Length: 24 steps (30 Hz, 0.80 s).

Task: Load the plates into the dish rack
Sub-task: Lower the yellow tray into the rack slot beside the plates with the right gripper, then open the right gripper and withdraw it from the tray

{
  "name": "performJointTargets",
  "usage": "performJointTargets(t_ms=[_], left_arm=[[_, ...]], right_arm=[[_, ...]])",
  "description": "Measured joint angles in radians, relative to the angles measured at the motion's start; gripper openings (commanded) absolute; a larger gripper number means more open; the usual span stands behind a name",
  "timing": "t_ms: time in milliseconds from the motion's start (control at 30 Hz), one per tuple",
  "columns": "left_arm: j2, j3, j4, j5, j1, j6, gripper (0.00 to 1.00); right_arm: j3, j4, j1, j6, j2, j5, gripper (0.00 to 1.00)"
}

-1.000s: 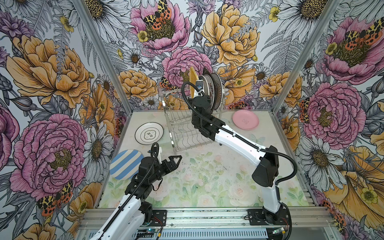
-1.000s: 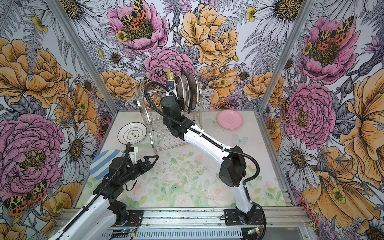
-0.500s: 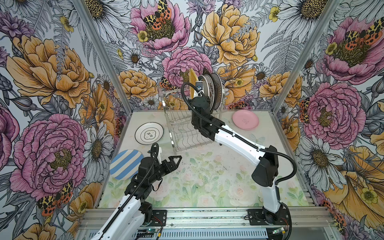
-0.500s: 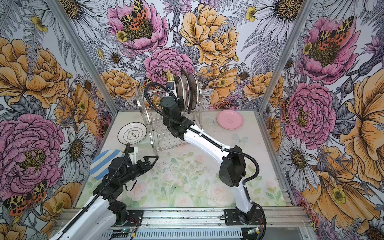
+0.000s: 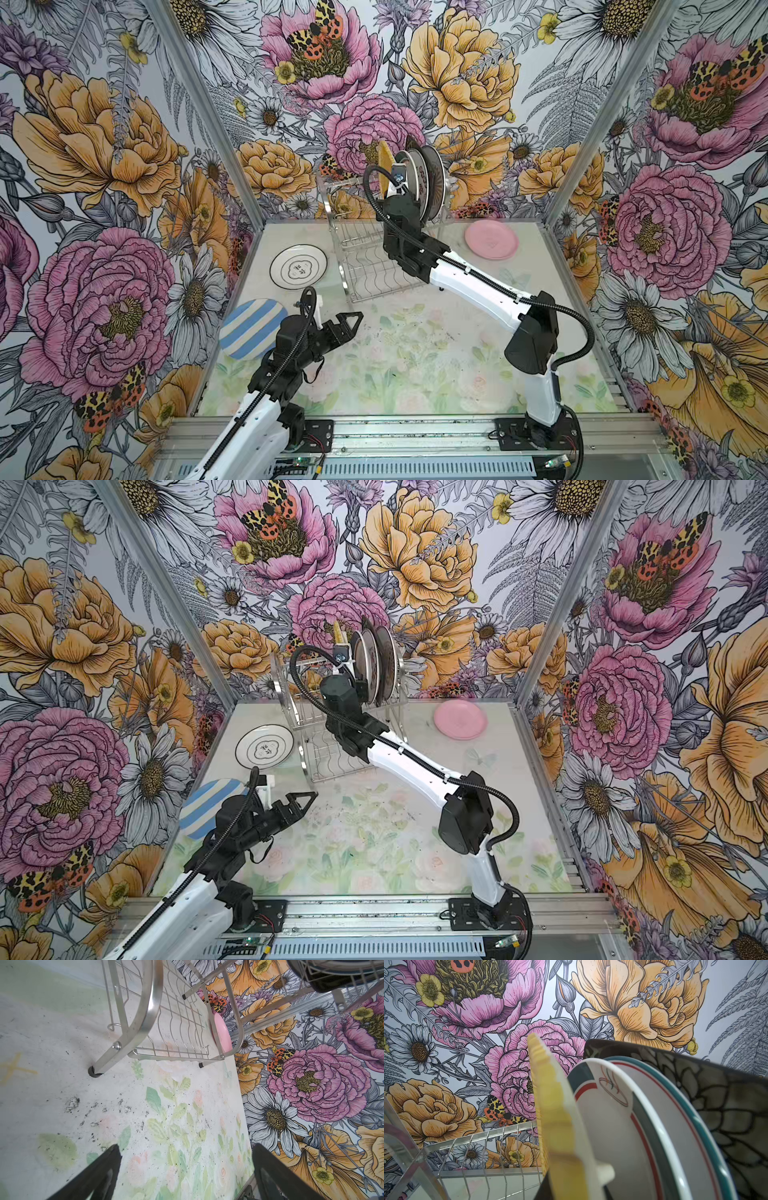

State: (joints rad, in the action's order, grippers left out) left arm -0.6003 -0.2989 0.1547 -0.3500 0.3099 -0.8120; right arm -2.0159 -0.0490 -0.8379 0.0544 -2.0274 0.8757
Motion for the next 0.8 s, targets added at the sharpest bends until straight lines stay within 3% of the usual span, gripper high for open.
performJointTargets(t_ms=[800], left_arm=[[0.003, 0.000, 0.006, 0.018, 0.011, 0.000, 0.99]], right_arm=[[0.083, -0.018, -0.010, -0.001, 0.151, -0.032, 0.41]])
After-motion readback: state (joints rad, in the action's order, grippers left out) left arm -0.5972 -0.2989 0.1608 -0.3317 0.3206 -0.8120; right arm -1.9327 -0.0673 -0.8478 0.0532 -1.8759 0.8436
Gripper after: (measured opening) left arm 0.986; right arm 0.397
